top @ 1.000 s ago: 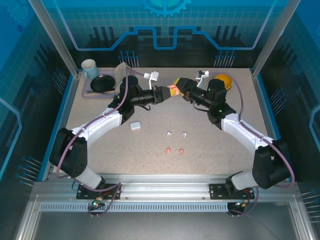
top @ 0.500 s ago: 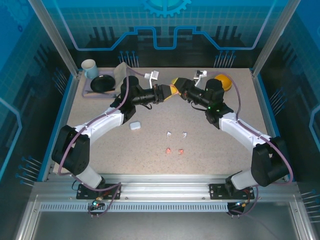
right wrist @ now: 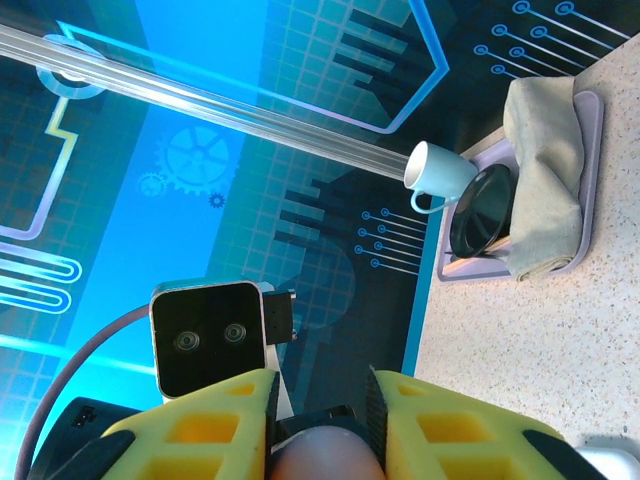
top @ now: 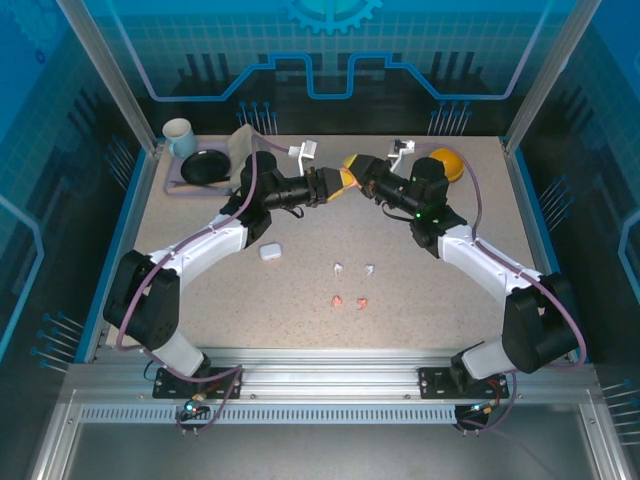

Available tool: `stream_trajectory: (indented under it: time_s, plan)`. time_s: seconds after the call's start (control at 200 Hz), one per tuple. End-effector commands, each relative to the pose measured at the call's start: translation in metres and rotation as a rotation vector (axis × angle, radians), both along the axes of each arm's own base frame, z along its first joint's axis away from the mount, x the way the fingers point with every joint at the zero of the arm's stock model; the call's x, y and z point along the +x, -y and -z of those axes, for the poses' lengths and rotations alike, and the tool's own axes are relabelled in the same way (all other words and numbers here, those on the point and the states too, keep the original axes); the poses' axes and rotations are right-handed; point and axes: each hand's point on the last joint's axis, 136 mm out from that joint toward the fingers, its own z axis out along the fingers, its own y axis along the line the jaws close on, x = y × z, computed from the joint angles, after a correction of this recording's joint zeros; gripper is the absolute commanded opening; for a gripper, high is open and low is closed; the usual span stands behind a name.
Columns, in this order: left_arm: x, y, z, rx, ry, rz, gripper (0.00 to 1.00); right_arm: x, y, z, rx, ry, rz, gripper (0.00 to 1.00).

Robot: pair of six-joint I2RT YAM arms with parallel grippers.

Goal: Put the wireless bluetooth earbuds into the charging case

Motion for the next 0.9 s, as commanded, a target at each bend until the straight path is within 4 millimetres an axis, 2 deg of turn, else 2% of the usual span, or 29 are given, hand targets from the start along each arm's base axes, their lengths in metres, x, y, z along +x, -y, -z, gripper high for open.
stream_trajectory:
  time_s: [0.0, 0.175, 0.3, 0.685, 0.895]
  plan:
    - [-0.009, 0.003, 0.003, 0.027, 0.012, 0.043, 0.33, 0.003, -0.003, -0.018, 0.016, 0.038, 0.007, 0.17]
    - [-0.01, 0.0, 0.001, 0.03, 0.02, 0.035, 0.47, 0.005, 0.002, -0.016, 0.014, 0.03, 0.024, 0.16]
    - [-0.012, -0.001, -0.001, 0.024, 0.026, 0.038, 0.48, 0.006, 0.004, -0.014, 0.012, 0.023, 0.033, 0.16]
    - [-0.008, -0.004, -0.008, -0.007, 0.051, 0.017, 0.32, 0.005, 0.006, -0.009, 0.014, 0.01, 0.029, 0.16]
    - [-0.005, -0.004, -0.01, -0.014, 0.063, 0.009, 0.18, 0.003, 0.008, -0.007, 0.009, 0.006, 0.027, 0.16]
